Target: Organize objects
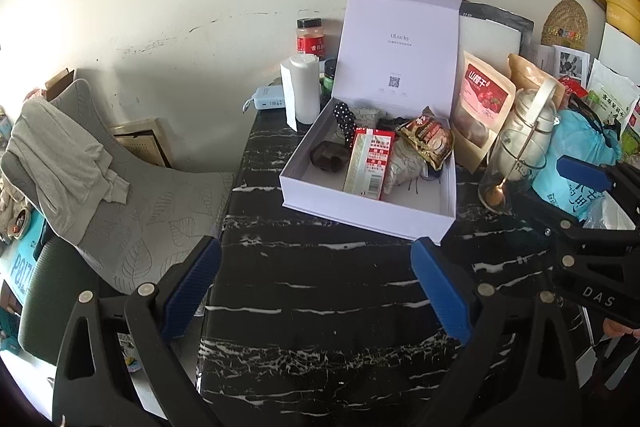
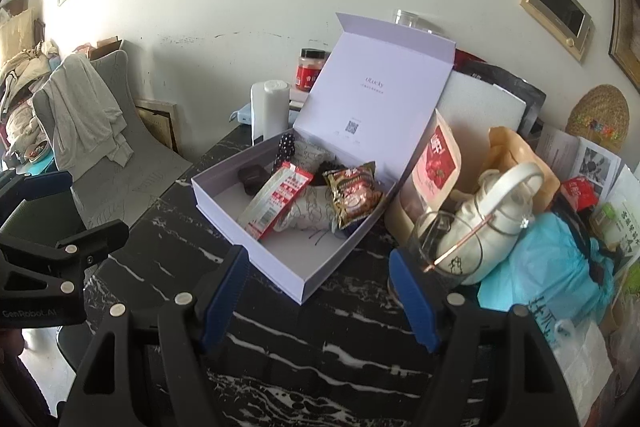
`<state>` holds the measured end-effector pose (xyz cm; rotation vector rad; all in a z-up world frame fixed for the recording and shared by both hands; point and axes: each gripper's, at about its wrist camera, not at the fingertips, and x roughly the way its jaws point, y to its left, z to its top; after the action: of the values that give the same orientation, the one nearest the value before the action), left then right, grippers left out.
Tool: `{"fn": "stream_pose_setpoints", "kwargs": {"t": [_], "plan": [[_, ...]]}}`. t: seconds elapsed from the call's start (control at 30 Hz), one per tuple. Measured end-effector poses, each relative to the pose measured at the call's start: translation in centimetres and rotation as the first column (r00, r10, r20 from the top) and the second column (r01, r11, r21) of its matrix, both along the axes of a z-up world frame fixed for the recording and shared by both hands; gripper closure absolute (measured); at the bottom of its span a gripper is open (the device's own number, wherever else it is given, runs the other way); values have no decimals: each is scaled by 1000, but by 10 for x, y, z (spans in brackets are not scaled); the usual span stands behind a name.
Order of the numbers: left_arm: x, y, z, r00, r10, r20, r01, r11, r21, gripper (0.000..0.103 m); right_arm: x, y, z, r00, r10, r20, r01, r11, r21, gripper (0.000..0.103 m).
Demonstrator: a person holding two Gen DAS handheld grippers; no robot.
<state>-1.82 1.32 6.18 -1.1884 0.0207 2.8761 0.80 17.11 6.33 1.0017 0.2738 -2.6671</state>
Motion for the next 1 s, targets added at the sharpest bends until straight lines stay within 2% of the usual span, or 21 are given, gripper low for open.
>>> {"fn": "stream_pose_setpoints", "kwargs": {"t": [0.3,1.0], "plan": [[14,1,-14,1000,10,27,-10,1000,22,8,17,4,-15,1000,-14,19,14,1000,-9,30],[11,-1,-26,998,27,64,-28,999,19,8,16,2,-16,1000,-17,14,17,1000,9,30]]}}
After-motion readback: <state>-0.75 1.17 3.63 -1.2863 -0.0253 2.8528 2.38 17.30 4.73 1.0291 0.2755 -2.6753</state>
